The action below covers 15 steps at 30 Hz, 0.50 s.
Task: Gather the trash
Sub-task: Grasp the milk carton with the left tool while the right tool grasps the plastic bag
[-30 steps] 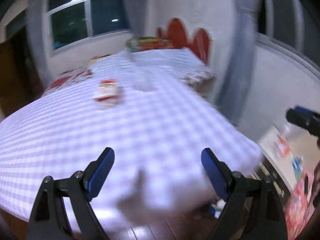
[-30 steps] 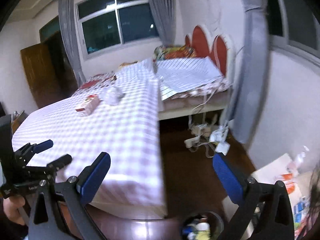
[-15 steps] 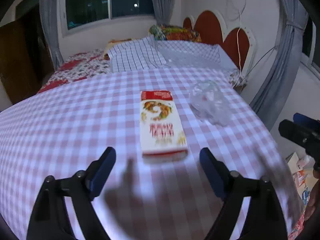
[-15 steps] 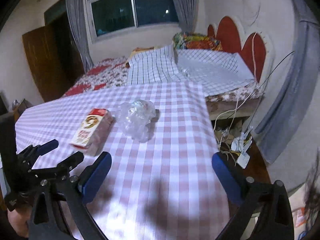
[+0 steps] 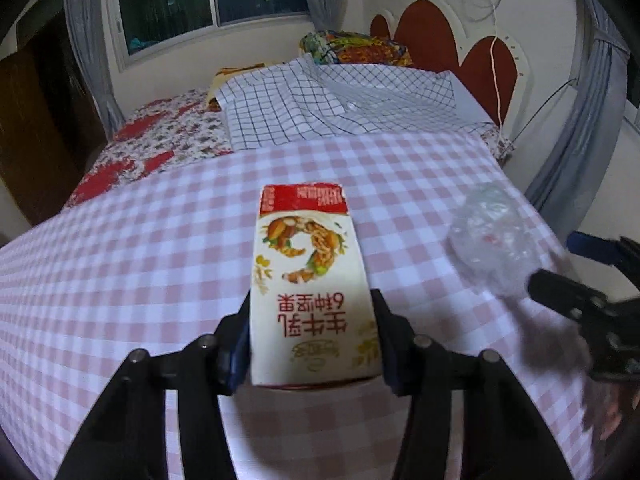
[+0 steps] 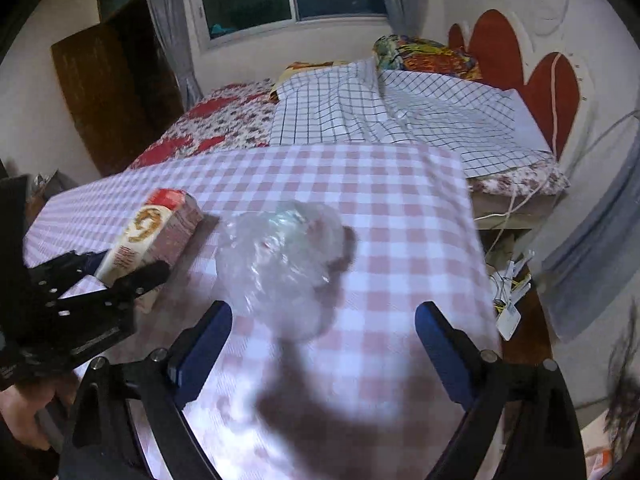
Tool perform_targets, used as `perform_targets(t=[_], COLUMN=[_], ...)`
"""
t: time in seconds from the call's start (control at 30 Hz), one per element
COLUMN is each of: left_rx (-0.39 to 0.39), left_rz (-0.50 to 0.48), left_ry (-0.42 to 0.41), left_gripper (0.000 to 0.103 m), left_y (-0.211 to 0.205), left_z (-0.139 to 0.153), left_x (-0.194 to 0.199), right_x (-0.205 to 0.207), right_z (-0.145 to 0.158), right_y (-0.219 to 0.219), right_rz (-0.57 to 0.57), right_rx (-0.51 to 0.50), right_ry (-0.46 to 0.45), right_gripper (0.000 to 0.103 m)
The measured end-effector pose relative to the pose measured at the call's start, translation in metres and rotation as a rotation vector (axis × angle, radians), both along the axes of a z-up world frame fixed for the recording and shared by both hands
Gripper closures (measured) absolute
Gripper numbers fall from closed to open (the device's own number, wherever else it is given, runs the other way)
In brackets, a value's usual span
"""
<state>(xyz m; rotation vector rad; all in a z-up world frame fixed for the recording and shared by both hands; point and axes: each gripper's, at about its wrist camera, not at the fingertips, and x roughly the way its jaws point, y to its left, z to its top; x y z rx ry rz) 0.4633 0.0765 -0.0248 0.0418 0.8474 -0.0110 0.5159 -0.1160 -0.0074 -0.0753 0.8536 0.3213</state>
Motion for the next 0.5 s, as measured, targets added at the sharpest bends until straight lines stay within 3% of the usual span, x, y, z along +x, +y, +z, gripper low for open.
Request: perform_targets(t=[0.1, 0.17, 0.2, 0.27, 0.3, 0.4, 0.5], left_rx=[0.023, 0.028, 0.031, 0.026, 0.017, -0.003, -0.011], left_rz=[0.0, 0.001, 0.007, 0.011, 0.014, -0.003, -0.052], left_ry=[-0.003, -0.003, -0.005, -0.004, -0.008, -0.022, -0.05], left_gripper=[0.05, 0.05, 0.05, 0.05, 0.05, 0.05, 0.05], left_y=[0.011, 0.017, 0.02, 0.023, 0.024, 0.014, -0.015], left_z=[0.0, 0.0, -0.001, -0.004, -0.005, -0.005, 0.001], left_x=[-0.002, -0.003, -0.005, -0.005, -0.007, -0.014, -0.026], right_x=[0.016, 0.026, 0.032, 0.033, 0.03, 0.005, -0.026], right_z=[-0.008, -0.015, -0.019, -0.018, -0.015, 0.0, 0.013], right_y=[0.019, 0.027, 0.033, 0.038, 0.037, 0.02, -0.023], right_rz=[0.019, 0.027, 0.049, 0.069, 0.076, 0.068, 0.014], right_rx=[-0.025, -0.02, -0.007, -0.017, 0.011, -0.002, -0.008], right_ry=[0.014, 0.033, 0.057, 0.043, 0.043, -0.03, -0.081], right_gripper=[0.012, 0.025, 0.051, 0.075, 0.08, 0.081, 0.081])
